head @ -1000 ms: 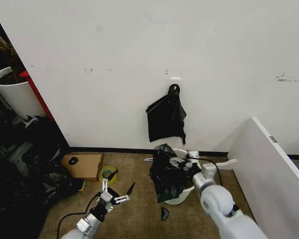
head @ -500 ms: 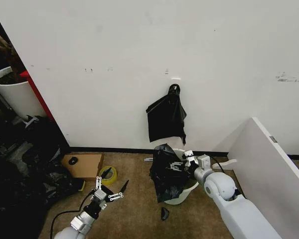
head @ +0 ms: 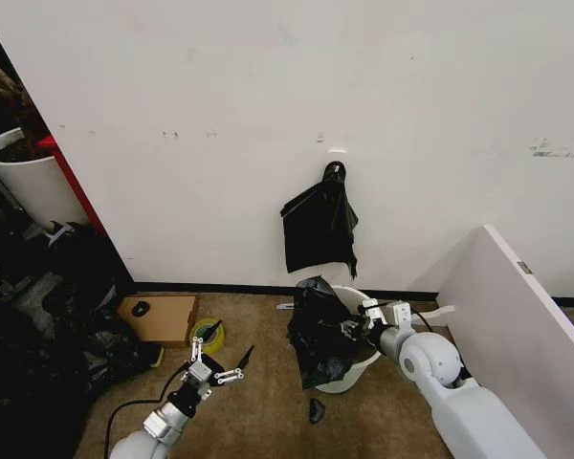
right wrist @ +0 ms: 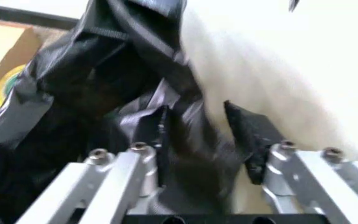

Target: Place the garbage bag over the trash bin.

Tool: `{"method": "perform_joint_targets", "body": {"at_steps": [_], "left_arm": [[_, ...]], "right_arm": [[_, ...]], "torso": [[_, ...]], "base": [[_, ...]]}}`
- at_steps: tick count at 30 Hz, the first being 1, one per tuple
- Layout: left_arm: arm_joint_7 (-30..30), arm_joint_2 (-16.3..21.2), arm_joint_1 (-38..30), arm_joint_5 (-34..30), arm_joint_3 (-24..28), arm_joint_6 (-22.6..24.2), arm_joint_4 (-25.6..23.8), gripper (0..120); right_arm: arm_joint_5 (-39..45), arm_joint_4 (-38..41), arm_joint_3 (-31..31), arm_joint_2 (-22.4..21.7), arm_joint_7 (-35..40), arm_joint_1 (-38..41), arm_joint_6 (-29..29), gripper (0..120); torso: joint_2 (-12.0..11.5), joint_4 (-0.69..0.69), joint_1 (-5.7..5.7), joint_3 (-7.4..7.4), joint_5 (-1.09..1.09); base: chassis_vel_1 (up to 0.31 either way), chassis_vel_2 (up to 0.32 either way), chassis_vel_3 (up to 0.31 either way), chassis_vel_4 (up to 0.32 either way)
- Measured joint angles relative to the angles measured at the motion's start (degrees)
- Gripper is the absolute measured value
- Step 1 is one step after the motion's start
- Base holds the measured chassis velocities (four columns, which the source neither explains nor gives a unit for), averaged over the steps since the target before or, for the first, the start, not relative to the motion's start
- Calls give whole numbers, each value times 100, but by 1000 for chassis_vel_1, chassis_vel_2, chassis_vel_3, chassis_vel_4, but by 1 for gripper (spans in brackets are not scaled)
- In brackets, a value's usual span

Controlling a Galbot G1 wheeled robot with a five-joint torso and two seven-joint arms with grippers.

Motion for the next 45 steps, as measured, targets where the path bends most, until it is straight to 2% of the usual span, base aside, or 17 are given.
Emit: {"method": "perform_joint_targets", "body": {"at_steps": [3, 4, 6, 9, 11, 12, 15, 17, 18, 21, 26, 35, 38, 41, 45], "left_arm": [[-64, 66, -21, -891, 228, 629, -219, 100], [-64, 66, -21, -891, 228, 629, -219, 100], [-436, 140, -130, -1527, 363, 1385, -398, 100], [-1062, 223, -426, -2025, 522, 2265, -517, 100], [-1506, 255, -761, -2374, 745, 2929, -601, 100], [-1506, 255, -761, -2374, 745, 2929, -601, 100], [-1878, 337, -1157, -2871, 1190, 3815, -808, 100], [-1937, 409, -1312, -3092, 1384, 4183, -919, 100], [-1942, 516, -1480, -3260, 1545, 4530, -1004, 100], [-1896, 653, -1711, -3284, 1721, 4754, -983, 100], [-1845, 763, -1854, -3172, 1856, 4807, -897, 100], [-1836, 860, -1446, -2721, 1600, 4694, -1069, 100], [-1872, 896, -1303, -2696, 1489, 4674, -1160, 100], [-1896, 903, -1247, -2648, 1455, 4660, -1199, 100], [-1918, 888, -1171, -2511, 1397, 4620, -1256, 100]], "right_arm": [[-532, 37, 18, 32, -79, -12, 252, 20], [-532, 37, 18, 32, -79, -12, 252, 20], [-836, 78, 21, 38, -124, -41, 407, 12], [-1001, 107, 10, 53, -141, -75, 478, 1], [-1166, 106, 3, 83, -144, -93, 559, 0], [-1166, 106, 3, 83, -144, -93, 559, 0], [-1265, 99, 6, 96, -145, -95, 616, 0], [-1294, 97, 7, 97, -148, -87, 631, 0], [-1309, 94, 2, 95, -155, -69, 635, 0], [-1309, 98, -6, 92, -160, -66, 616, 0], [-1301, 108, -18, 91, -141, -84, 525, 1], [-574, 122, 105, 41, -109, -101, 525, 36], [-185, 121, 133, 45, -77, -78, 270, 49], [214, 125, 159, 60, 37, -47, 77, 55], [617, 58, 193, 83, 175, 11, -81, 74]], "torso": [[0, 0, 0, 0, 0], [0, 0, 0, 0, 0], [0, 1, 0, 0, 0], [1, -1, 0, 0, 0], [1, 0, 0, 0, 1], [1, 0, 0, 0, 1], [1, -2, 0, 0, -1], [1, -3, 0, 0, 0], [1, -1, 0, 0, 0], [1, 1, 0, 0, 1], [1, -1, 0, 0, 1], [1, 1, 0, -1, -1], [1, 0, 0, -1, 0], [1, 0, 0, -1, 0], [1, 0, 0, 0, 0]], "base": [[0, 0, 0, 0], [0, 0, 0, 0], [0, 0, 0, 0], [0, 0, 0, 0], [0, 0, 0, 0], [0, 0, 0, 0], [0, 0, 0, 0], [0, 0, 0, 0], [0, 0, 0, 0], [0, 0, 0, 0], [0, 0, 0, 0], [0, 0, 0, 0], [0, 0, 0, 0], [0, 0, 0, 0], [0, 0, 0, 0]]}}
